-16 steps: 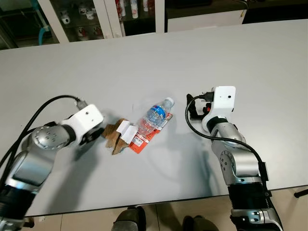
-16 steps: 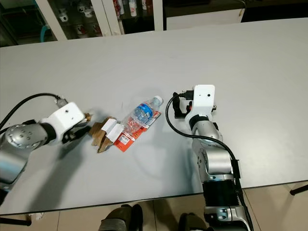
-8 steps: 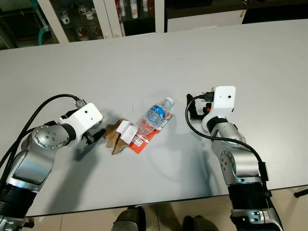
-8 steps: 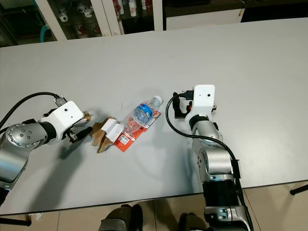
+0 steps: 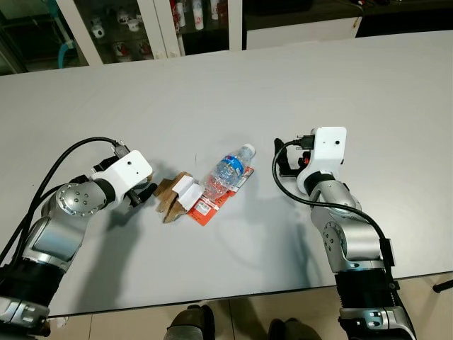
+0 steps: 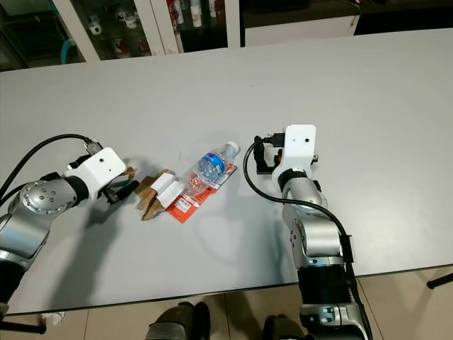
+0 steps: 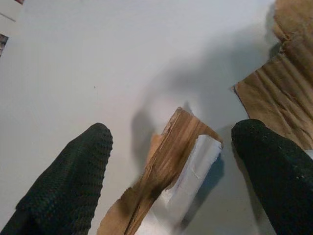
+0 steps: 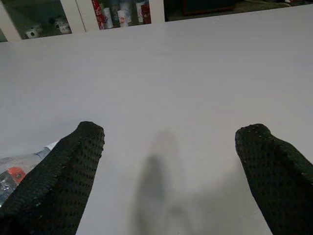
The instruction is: Picking trash to rubbish bin
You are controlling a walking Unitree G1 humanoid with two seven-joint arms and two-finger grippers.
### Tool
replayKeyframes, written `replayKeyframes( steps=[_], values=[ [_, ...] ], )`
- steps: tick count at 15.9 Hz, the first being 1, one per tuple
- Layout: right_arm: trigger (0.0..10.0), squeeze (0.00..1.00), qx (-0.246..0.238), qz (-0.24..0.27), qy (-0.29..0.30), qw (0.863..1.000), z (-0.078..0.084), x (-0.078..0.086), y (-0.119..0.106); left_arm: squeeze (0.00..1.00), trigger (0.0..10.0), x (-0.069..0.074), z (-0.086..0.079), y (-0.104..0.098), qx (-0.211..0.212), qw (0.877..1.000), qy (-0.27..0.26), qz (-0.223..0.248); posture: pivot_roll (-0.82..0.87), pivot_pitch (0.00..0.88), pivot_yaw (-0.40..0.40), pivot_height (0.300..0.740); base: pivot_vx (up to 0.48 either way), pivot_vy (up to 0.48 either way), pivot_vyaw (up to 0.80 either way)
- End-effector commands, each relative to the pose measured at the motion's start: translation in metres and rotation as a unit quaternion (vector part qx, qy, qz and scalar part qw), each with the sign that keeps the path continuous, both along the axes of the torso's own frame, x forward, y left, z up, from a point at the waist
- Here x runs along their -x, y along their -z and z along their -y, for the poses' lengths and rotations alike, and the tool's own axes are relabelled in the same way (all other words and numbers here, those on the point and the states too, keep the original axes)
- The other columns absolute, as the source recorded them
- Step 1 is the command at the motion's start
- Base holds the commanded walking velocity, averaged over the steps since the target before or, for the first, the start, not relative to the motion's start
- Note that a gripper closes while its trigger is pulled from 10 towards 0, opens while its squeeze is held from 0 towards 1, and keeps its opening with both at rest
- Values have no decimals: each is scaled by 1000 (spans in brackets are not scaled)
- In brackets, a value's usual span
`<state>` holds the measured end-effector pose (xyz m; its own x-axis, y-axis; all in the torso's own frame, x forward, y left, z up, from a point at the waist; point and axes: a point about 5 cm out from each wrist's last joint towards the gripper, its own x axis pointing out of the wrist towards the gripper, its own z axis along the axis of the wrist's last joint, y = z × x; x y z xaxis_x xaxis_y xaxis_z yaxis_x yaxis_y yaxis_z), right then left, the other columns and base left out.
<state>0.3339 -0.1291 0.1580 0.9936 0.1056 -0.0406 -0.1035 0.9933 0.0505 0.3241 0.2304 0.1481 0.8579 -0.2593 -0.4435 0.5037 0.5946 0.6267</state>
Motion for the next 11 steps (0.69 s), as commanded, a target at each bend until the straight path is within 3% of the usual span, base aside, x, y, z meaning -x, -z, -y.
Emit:
replayKeyframes(
  steps=[1, 8, 9, 10, 11],
  values=[
    [10000, 0, -1, -4, -4, 1000, -2, 1, 1, 0, 10000, -1, -5, 16, 4, 1000, -16, -20, 28, 139, 74, 720, 0, 0, 0],
    [10000, 0, -2, -5, -3, 1000, -2, 2, 1, 0, 10000, -12, -14, 49, -13, 997, -53, -50, 13, 155, 74, 720, 0, 0, 0],
    [10000, 0, -2, -4, -3, 1000, -2, 2, 0, 0, 2157, -11, -14, 53, -16, 997, -52, -57, 12, 155, 74, 720, 0, 0, 0],
    [10000, 0, -2, -4, -3, 1000, -1, 2, 0, 0, 0, -10, -13, 56, -9, 997, -51, -62, 12, 155, 74, 720, 0, 0, 0],
    [10000, 0, -2, -4, -3, 1000, -1, 2, 0, 0, 0, -10, -12, 57, -6, 997, -49, -62, 12, 156, 73, 720, 0, 0, 0]
  ],
)
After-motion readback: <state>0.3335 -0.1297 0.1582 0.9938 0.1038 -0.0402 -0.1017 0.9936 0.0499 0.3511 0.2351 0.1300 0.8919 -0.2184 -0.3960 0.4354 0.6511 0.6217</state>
